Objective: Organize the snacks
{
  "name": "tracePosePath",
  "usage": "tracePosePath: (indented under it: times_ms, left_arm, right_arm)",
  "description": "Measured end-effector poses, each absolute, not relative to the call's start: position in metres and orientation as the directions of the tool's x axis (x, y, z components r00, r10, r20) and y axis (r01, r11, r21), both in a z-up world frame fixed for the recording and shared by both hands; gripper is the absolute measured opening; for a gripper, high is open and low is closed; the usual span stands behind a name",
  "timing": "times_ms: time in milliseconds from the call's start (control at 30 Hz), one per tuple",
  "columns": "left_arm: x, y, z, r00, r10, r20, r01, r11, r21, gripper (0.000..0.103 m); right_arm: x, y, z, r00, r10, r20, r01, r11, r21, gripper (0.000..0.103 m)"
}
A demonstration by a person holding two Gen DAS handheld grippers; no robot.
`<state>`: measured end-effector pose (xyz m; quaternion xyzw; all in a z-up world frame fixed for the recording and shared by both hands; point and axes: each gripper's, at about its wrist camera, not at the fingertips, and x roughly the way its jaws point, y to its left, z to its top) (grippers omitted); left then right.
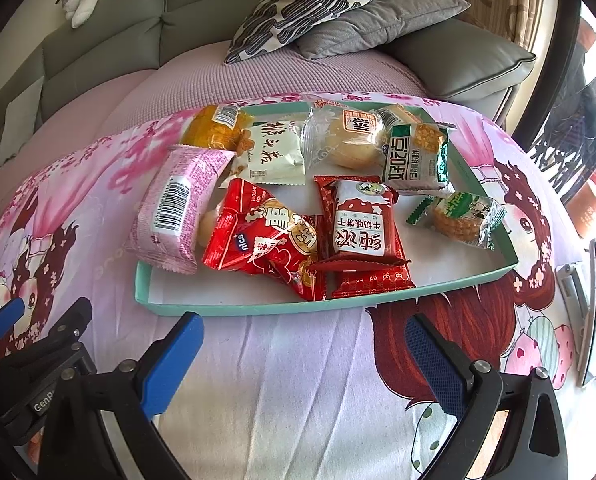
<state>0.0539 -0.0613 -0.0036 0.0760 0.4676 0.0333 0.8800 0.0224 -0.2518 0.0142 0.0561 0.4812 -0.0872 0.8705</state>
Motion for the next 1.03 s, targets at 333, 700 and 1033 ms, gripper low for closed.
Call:
tracePosePath:
  times_ms: [333, 700, 1033]
  left_arm:
    - [0.0535, -0.0614, -0.0022, 0.56, 0.154, -0.814, 0.0, 0.983, 0.186, 0.095]
    - [0.0531, -0.0637, 0.0006, 0.571, 0.179, -0.801, -0.006, 0.977, 0.214, 0.095]
    - [0.0534, -0.0657, 0.0023, 0.572, 0.179, -0.801, 0.001, 0.976, 0.219, 0.095]
  right_arm:
    - [0.0229, -0.2515, 0.0141, 0.52, -0.098, -0.849, 0.206, 0.979, 0.013, 0.102]
    - [0.0231, -0.2521, 0.0134, 0.519, -0.098, -0.849, 0.205, 0.979, 0.012, 0.102]
    - [0.0227, -0.2528, 0.0125, 0.52, -0.098, -0.849, 0.204, 0.979, 0.013, 0.102]
